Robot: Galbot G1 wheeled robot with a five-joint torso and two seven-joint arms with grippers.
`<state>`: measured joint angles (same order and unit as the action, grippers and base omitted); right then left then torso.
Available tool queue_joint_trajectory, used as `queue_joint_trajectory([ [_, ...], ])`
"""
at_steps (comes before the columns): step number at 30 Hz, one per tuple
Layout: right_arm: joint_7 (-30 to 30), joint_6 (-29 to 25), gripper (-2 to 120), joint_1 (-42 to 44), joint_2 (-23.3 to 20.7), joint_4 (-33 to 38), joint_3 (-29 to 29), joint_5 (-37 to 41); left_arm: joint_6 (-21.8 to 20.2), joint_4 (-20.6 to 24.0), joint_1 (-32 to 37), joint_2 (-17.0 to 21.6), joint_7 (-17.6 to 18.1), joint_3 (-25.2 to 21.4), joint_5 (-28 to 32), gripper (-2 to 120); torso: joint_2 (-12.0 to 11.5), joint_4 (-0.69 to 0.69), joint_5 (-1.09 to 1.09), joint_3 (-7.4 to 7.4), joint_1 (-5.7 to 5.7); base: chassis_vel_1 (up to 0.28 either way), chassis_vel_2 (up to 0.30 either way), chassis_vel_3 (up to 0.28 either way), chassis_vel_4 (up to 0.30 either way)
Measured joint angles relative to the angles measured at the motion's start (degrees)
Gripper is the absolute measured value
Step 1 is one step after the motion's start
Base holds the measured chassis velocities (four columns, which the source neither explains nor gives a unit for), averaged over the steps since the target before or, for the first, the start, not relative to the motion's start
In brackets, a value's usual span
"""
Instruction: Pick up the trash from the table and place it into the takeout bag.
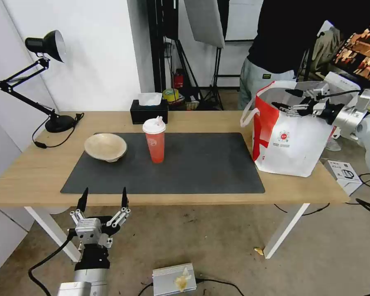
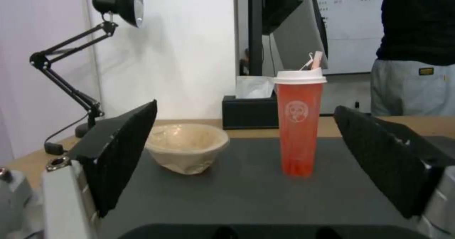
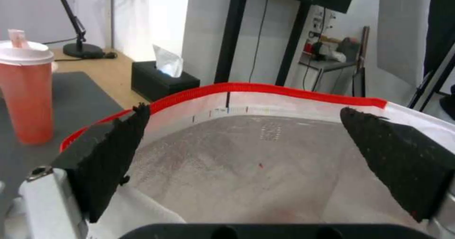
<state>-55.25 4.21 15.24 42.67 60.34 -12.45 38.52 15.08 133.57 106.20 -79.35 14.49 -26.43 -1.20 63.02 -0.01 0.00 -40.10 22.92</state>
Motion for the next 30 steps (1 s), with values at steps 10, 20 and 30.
queue_joint_trajectory([
  [10,3.0,0.0,100,1.5,-0.5,3.1,-0.6,2.3,0.0,-0.1,-0.3,-0.1,0.0,0.0,0.1,100,0.0,0.0,0.01,0.0,0.0,0.0,0.0,0.0,0.0],
  [20,25.4,-4.8,100,9.3,-2.6,25.4,-0.1,20.3,-0.1,0.1,-0.5,-0.4,0.0,0.0,0.2,100,0.0,0.02,-0.01,0.0,0.0,0.0,0.0,0.0,0.0],
  [30,38.7,-9.7,100,18.9,-2.6,42.2,-0.5,22.2,-0.1,0.6,0.0,-1.3,0.0,0.0,0.0,100,0.0,0.01,-0.02,0.0,0.0,0.0,0.0,0.0,0.0],
])
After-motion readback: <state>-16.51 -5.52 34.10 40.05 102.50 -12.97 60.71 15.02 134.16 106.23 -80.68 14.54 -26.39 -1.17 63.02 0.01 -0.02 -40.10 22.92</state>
